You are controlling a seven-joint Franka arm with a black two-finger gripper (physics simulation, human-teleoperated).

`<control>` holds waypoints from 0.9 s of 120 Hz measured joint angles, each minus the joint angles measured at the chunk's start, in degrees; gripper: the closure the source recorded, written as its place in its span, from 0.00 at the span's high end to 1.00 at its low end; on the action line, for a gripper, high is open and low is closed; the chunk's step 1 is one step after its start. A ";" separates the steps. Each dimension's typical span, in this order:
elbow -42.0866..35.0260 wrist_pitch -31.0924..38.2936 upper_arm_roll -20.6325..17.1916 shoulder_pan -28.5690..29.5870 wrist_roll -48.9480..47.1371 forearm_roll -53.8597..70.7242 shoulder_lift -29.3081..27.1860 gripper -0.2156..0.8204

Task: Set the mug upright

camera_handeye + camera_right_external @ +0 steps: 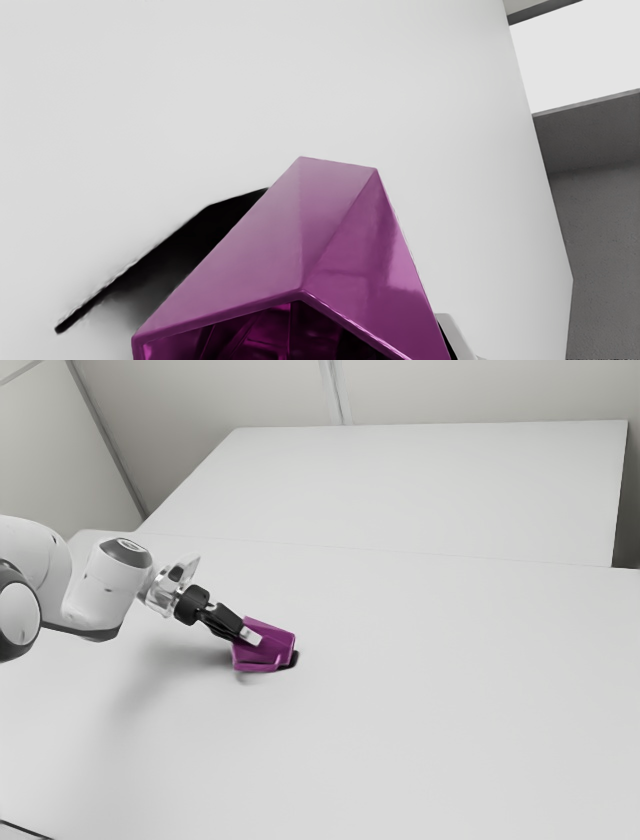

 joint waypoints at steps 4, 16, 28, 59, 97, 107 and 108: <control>0.00 -0.05 -0.01 -0.08 0.03 -0.03 -0.02 0.12; 0.00 -0.15 -0.05 -0.30 0.14 -0.07 -0.11 0.08; 0.00 -0.16 -0.03 -0.50 0.18 0.06 -0.51 0.07; 0.11 0.82 0.71 -3.54 -1.35 6.65 -4.28 0.05; -1.84 12.40 0.90 -11.66 -8.25 32.87 -12.66 0.04; -2.73 15.28 0.91 -12.74 -9.99 38.05 -12.98 0.03; -2.88 15.57 0.91 -12.87 -10.16 38.49 -13.01 0.03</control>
